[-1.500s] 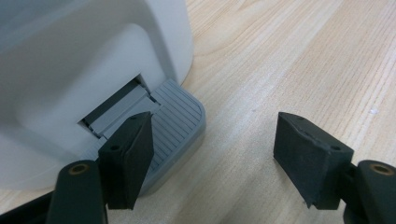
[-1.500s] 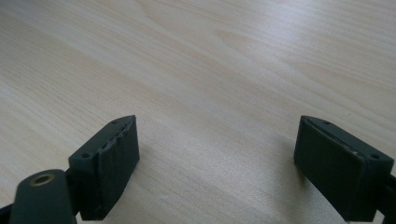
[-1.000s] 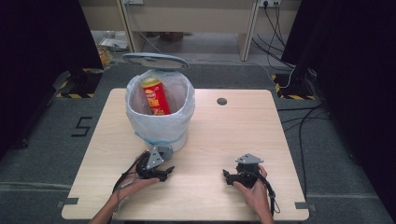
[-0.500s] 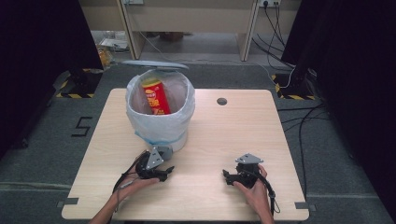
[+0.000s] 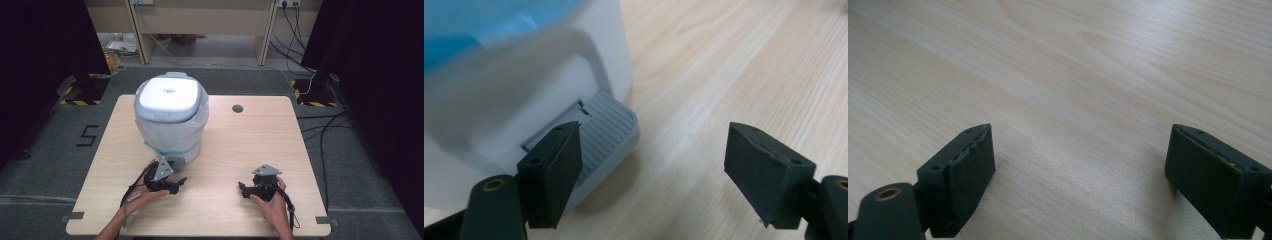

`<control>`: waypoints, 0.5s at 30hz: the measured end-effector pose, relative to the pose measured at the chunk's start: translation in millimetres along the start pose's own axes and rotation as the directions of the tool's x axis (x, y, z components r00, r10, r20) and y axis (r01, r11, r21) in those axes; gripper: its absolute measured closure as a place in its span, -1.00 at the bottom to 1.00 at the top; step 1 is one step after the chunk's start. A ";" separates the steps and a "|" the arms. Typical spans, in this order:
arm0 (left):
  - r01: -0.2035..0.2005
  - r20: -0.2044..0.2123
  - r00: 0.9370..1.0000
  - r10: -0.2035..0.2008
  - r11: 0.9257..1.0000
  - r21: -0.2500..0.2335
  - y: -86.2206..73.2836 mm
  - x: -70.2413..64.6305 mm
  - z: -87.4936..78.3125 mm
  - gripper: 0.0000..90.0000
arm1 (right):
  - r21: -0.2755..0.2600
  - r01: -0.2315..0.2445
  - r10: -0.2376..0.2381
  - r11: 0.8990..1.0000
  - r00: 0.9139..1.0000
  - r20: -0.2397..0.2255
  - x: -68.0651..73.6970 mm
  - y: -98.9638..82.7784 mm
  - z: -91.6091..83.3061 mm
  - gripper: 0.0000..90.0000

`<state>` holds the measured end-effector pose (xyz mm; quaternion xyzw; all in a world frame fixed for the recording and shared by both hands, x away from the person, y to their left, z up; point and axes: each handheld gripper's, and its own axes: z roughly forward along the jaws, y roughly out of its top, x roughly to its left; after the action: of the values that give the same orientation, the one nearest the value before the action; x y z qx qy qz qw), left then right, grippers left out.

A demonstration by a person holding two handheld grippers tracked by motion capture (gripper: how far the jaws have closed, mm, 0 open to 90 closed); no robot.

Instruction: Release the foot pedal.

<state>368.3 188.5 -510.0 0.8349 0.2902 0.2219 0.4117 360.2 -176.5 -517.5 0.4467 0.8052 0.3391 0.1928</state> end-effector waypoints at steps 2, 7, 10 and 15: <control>0.008 0.008 1.000 -0.007 1.000 -0.008 -0.9 1.9 -0.1 -0.51 | 0.000 -0.002 0.002 1.000 1.000 0.000 0.1 0.2 0.2 -0.72; -0.003 0.009 1.000 0.003 1.000 -0.016 4.8 3.3 -10.9 -0.51 | 0.000 -0.001 0.001 1.000 1.000 0.000 0.0 0.1 0.3 -0.72; 0.012 0.004 1.000 -0.012 0.999 -0.031 6.5 7.1 -19.3 -0.51 | 0.000 -0.001 0.001 1.000 1.000 0.000 0.1 0.1 0.3 -0.72; 0.039 -0.006 0.999 -0.039 0.999 -0.026 -0.2 13.9 -31.3 -0.51 | 0.000 -0.001 0.001 1.000 1.000 -0.001 0.0 0.1 0.2 -0.72</control>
<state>359.3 215.3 -490.8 0.8231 0.3046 0.2201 0.4257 360.4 -176.4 -517.6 0.4467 0.8053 0.3392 0.1921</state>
